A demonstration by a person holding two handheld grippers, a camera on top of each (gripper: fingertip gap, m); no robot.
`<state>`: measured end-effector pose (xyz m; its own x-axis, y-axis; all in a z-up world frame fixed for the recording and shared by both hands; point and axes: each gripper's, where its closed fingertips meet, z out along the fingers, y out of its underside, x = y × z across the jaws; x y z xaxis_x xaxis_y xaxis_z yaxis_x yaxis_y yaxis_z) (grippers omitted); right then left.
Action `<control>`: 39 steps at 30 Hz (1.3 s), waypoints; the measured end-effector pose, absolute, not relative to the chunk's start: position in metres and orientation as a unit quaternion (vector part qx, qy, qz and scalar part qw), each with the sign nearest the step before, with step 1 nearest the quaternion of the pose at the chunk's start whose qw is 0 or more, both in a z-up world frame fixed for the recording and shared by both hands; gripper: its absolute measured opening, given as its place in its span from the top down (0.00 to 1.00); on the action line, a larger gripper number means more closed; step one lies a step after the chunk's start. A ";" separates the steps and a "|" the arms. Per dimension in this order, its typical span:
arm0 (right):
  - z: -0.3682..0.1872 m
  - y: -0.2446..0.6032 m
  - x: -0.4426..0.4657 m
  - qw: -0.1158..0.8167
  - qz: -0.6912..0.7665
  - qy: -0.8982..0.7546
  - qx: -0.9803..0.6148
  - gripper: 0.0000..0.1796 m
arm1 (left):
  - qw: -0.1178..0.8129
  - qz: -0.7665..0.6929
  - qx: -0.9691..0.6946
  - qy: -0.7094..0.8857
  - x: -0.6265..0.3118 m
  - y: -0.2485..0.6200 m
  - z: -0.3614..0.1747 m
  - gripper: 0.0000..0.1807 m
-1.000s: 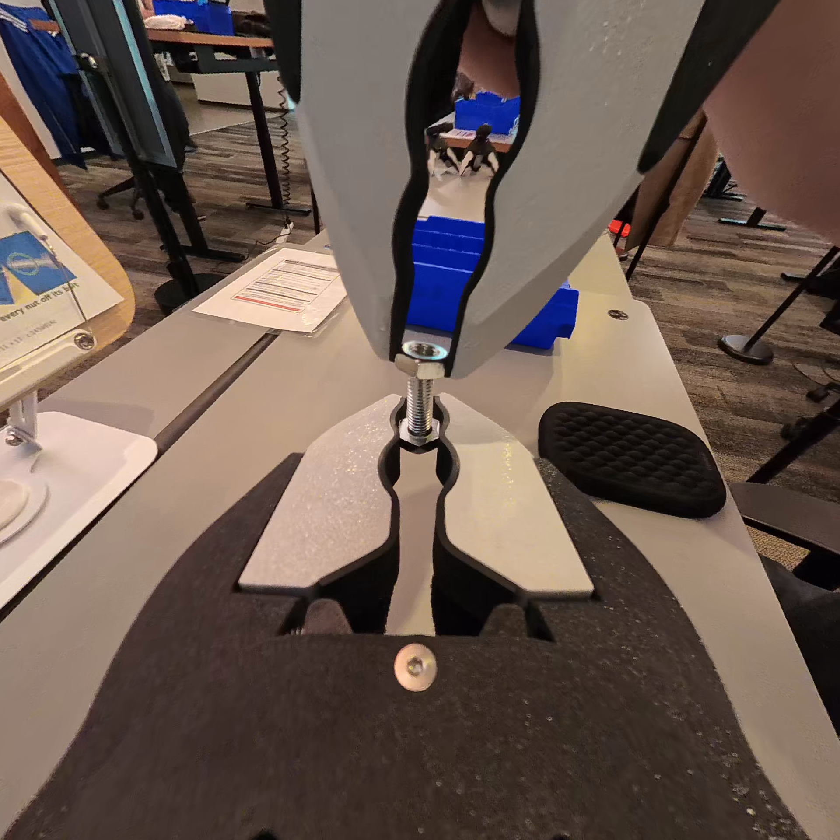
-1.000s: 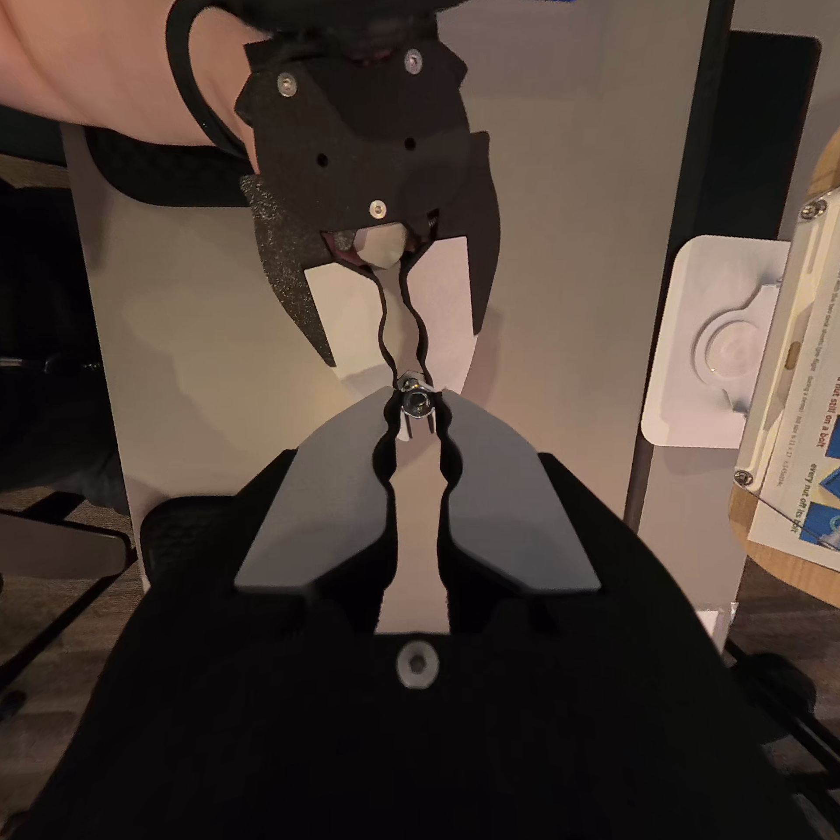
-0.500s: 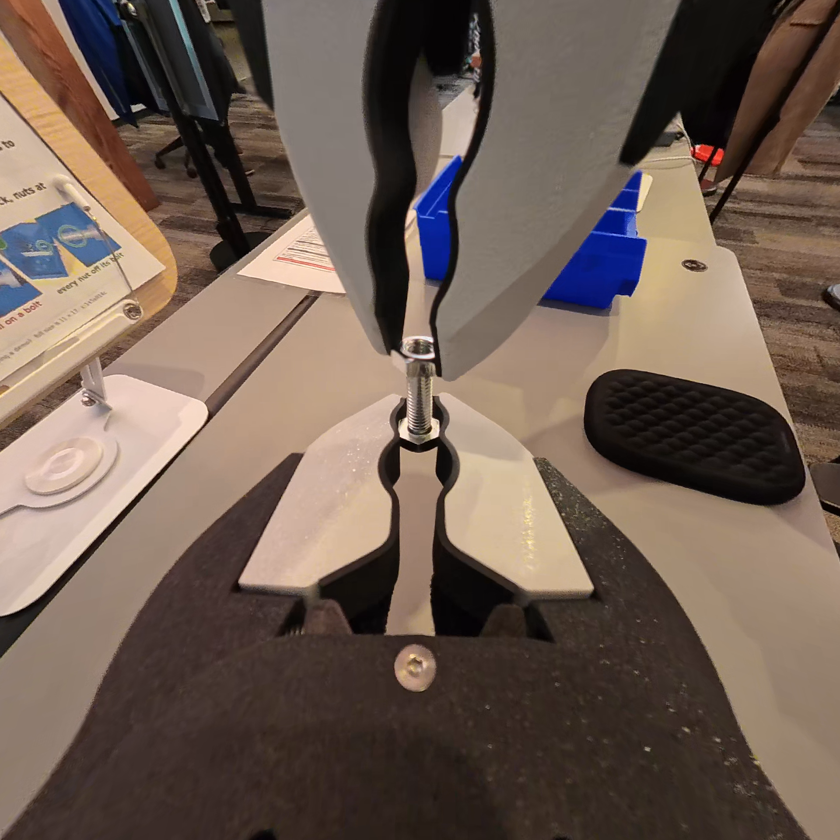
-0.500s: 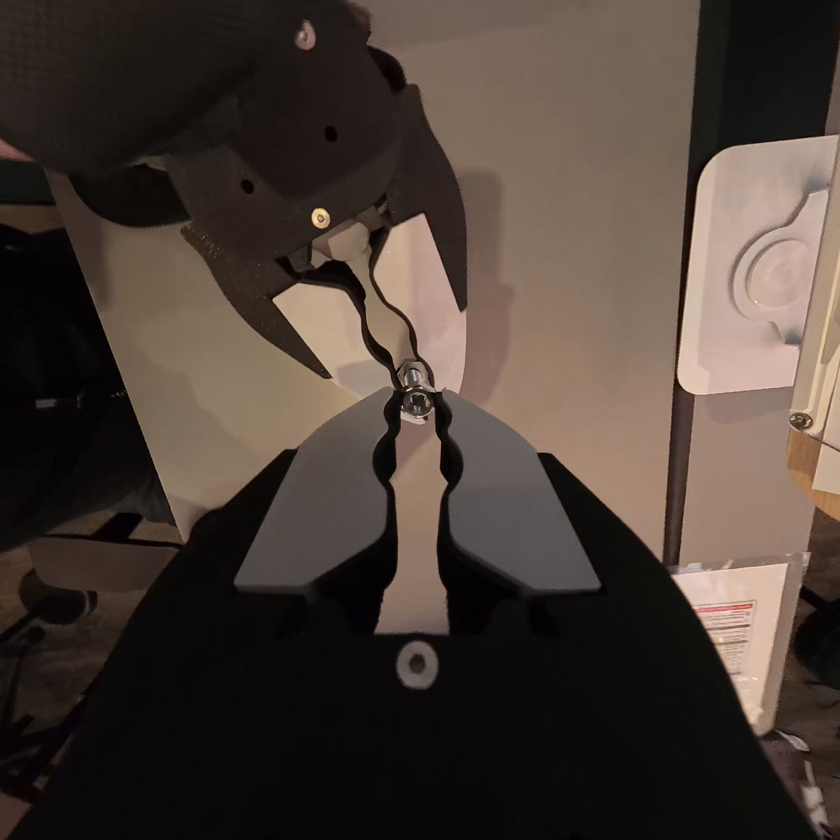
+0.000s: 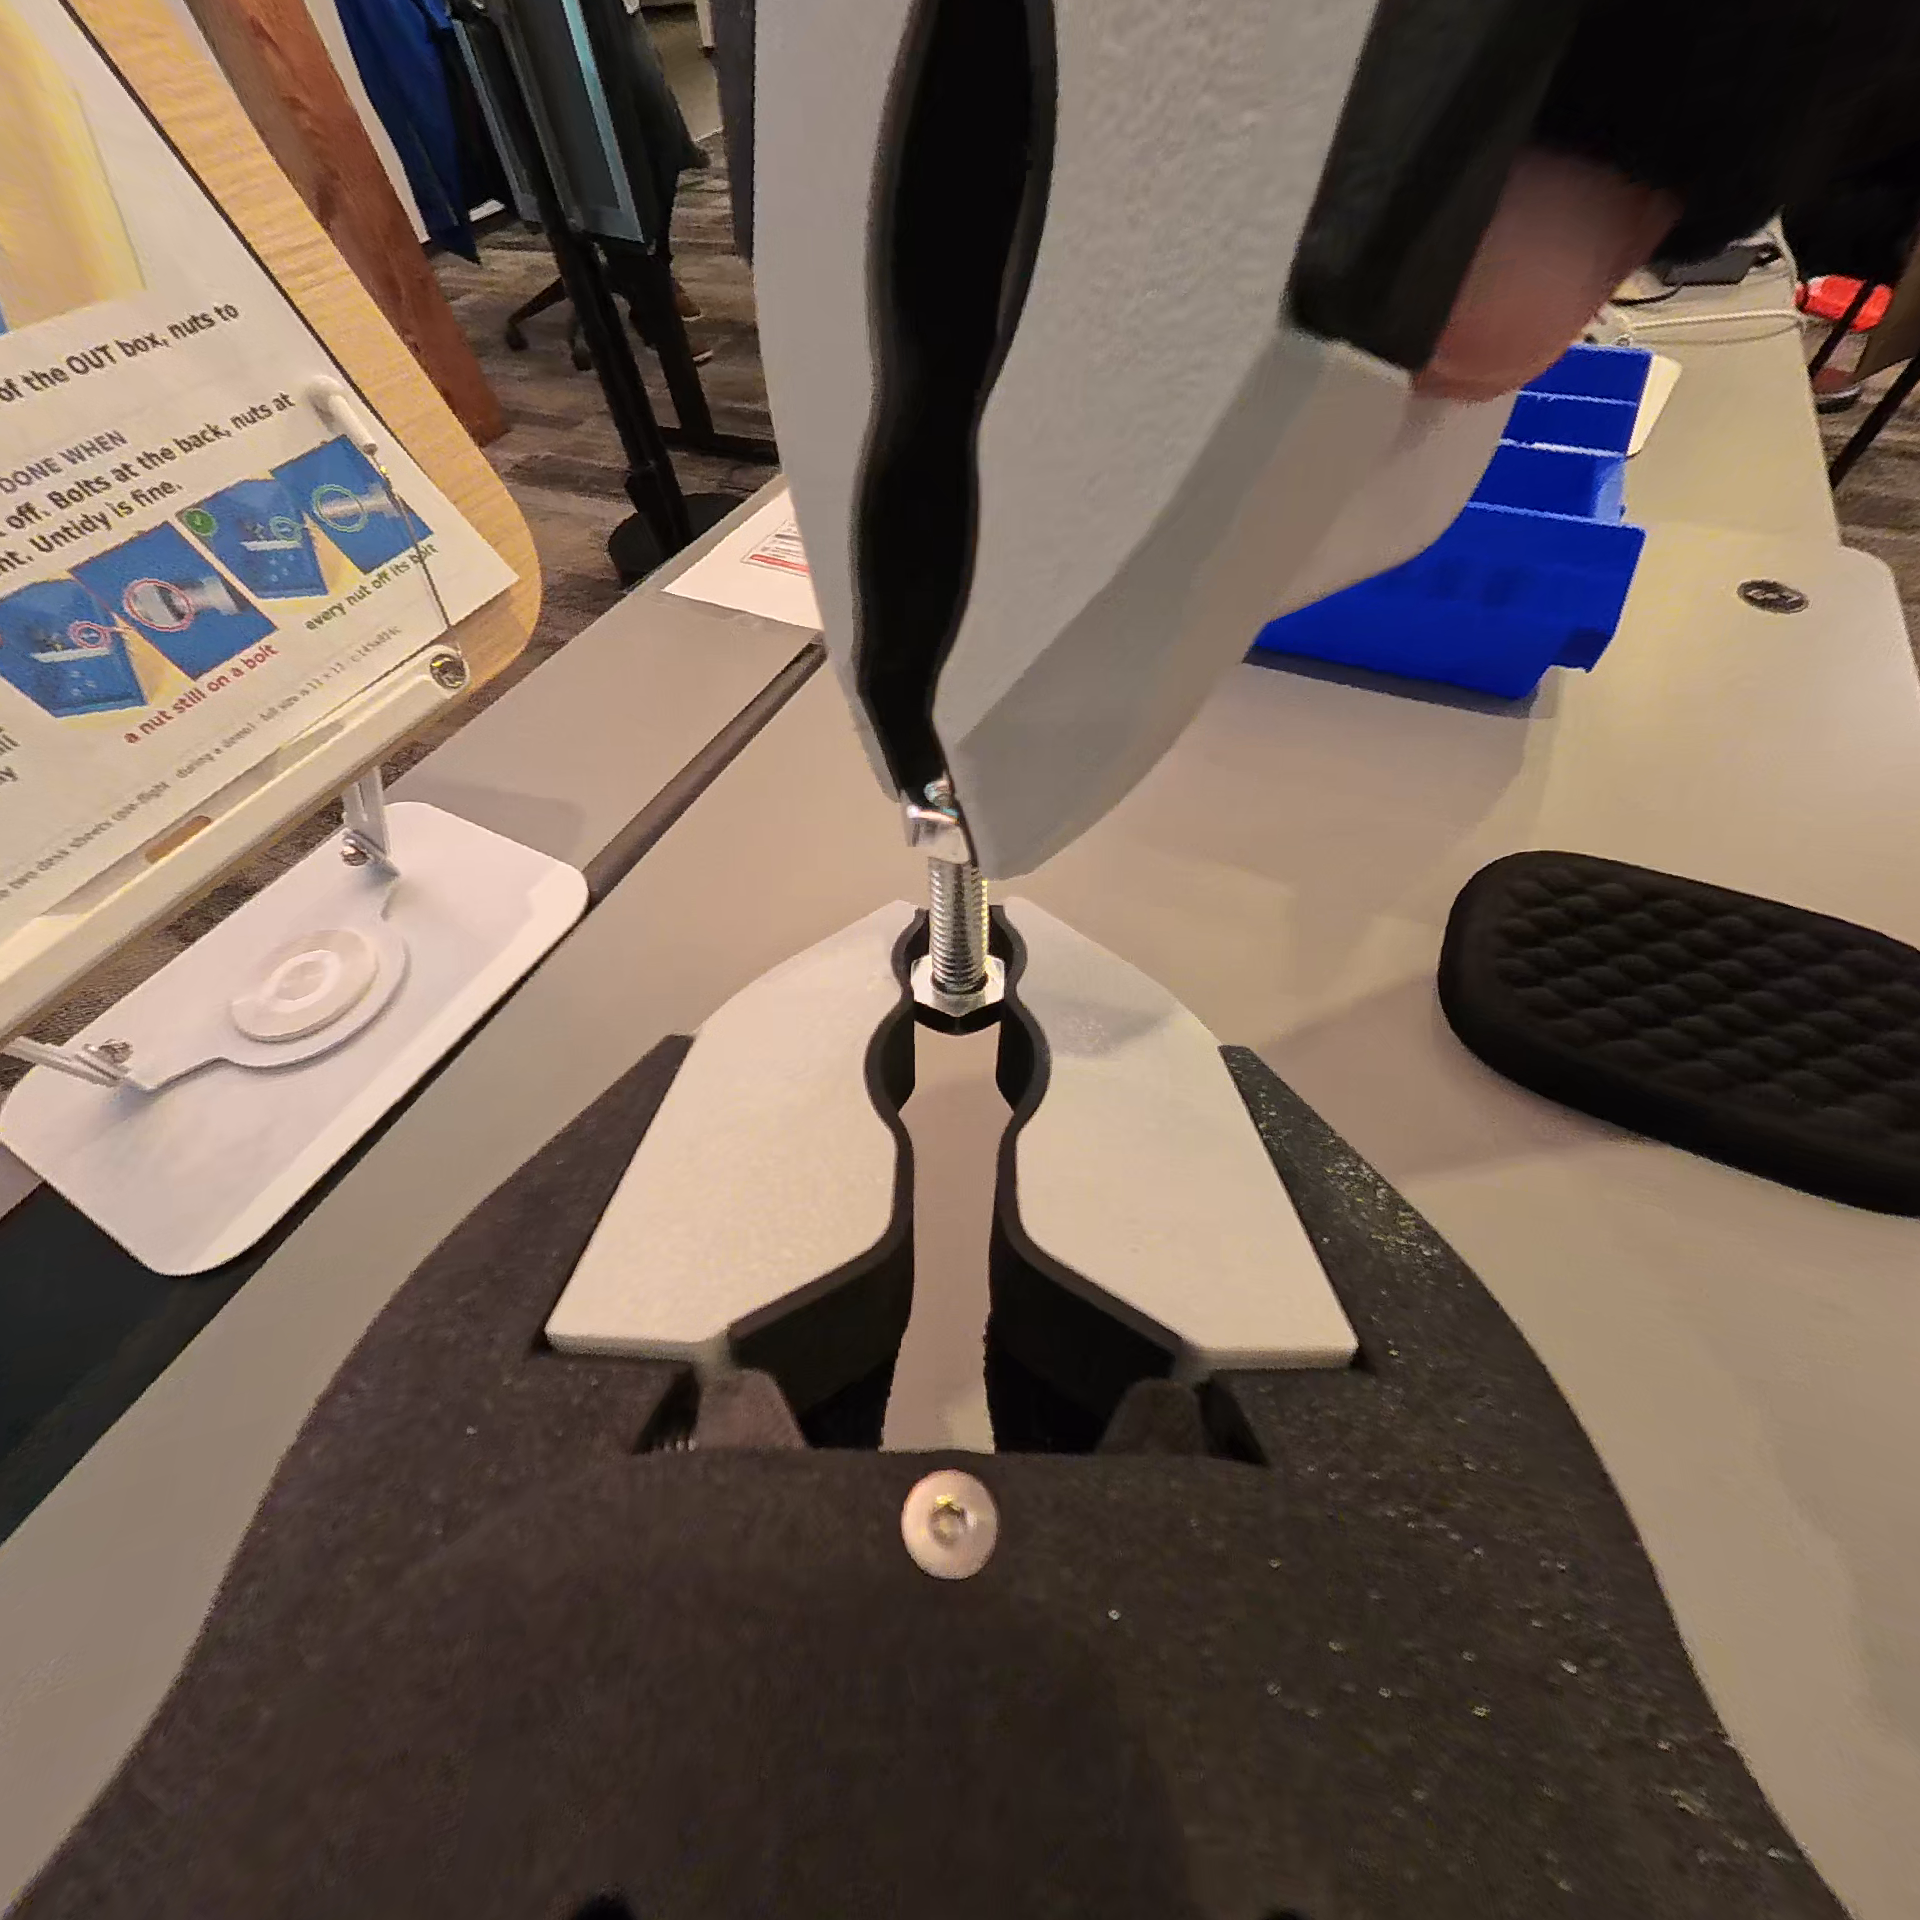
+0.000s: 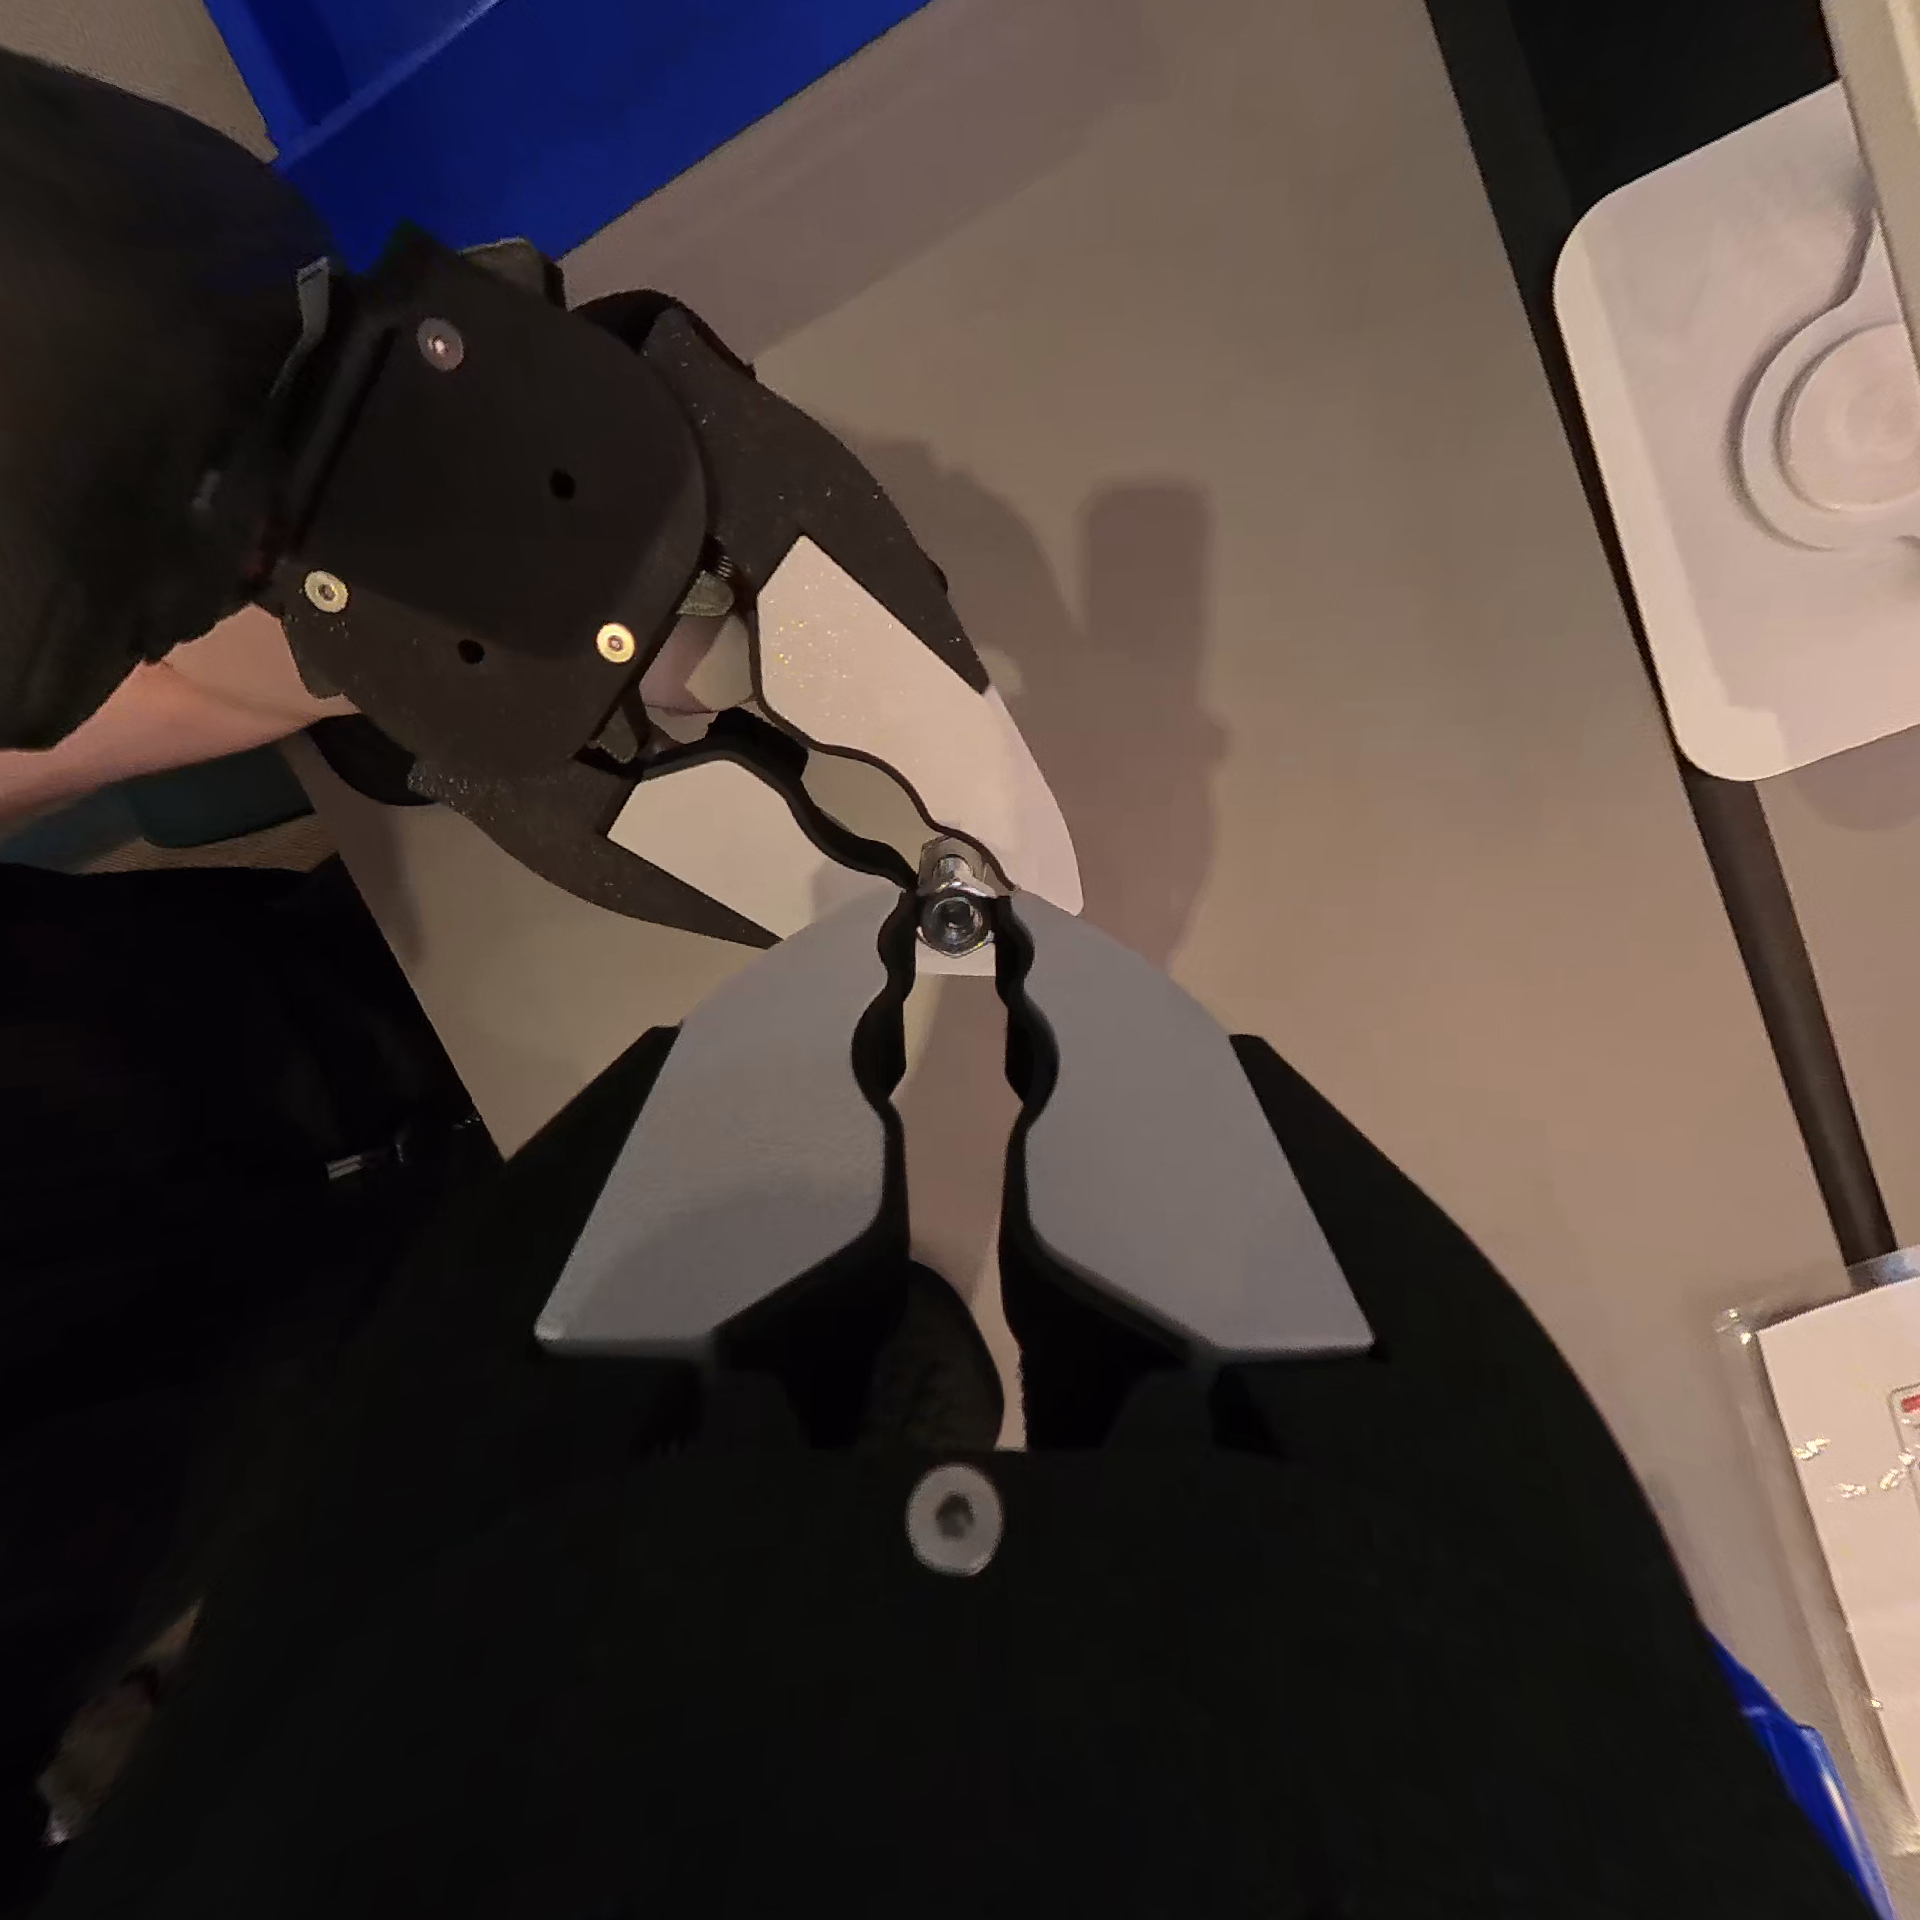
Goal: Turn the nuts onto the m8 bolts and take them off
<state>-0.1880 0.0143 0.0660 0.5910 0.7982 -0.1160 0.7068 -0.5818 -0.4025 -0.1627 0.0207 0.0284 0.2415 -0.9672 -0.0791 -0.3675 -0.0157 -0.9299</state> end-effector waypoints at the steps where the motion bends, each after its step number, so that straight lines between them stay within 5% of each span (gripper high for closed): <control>1: 0.066 0.014 -0.188 0.159 0.145 -0.424 -0.880 0.92 | 0.466 -0.322 -0.636 0.524 -0.162 0.021 0.028 0.94; 39: 0.073 0.012 -0.191 0.171 0.113 -0.488 -0.848 0.92 | 0.464 -0.350 -0.624 0.522 -0.162 0.015 0.035 0.94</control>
